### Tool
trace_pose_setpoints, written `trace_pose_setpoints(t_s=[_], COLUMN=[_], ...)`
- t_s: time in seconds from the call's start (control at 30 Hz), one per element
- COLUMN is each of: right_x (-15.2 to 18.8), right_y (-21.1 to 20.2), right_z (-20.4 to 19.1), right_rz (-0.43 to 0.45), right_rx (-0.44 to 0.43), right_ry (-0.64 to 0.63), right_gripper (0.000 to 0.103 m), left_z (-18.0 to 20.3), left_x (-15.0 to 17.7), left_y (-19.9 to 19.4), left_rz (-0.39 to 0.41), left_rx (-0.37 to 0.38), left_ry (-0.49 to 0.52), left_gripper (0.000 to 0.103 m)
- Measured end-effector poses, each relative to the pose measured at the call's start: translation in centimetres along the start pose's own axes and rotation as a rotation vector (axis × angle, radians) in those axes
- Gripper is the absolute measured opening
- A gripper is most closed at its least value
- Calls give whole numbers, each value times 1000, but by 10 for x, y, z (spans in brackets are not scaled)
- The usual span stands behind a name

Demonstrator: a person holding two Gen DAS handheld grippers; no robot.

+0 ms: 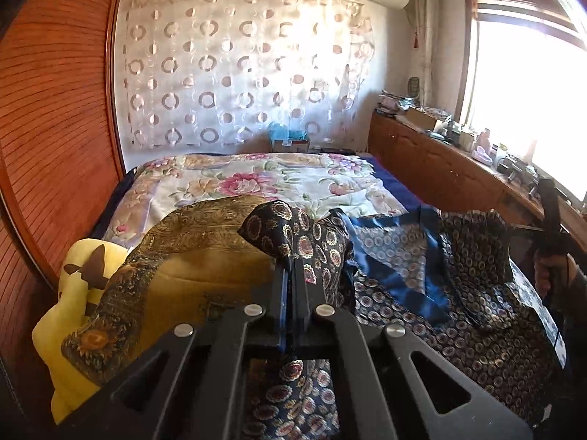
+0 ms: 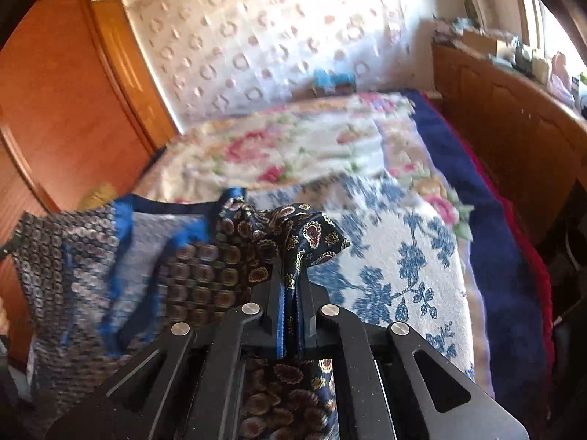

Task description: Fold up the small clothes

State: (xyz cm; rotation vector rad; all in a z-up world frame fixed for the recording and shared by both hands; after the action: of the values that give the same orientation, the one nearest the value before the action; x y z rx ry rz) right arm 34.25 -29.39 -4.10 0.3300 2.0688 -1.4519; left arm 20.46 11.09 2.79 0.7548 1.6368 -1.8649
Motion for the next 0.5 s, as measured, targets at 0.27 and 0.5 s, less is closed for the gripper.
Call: trace_pose_setpoints(t_s=[0.27,0.5], right_x=[24,88], right_y=[-68,-110], right_z=[-35,-49], right_rz=[114,141], right_rx=[-13,-26], right_ry=[-100,-124], right_gripper=[2,2], left_z=[10,-12], left_x=[40,94], left_y=[-45,-75], left_rz=[70,105], left_rx=[-2,-31], left_ry=[4,-52], left_gripper=[0,0])
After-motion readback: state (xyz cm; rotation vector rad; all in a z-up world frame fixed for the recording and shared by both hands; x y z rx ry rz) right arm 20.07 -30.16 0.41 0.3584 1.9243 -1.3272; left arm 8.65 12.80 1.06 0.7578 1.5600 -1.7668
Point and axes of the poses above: each gripper's, at about its wrist camera, not at the fingertips, and y roughly the way its jaws point, z to its right, x to its underside, the point moved 1 cm from there along y, roughly the way its jaws point, and after that the axes turned 11 degrees about -z, right-handed, at the moved point
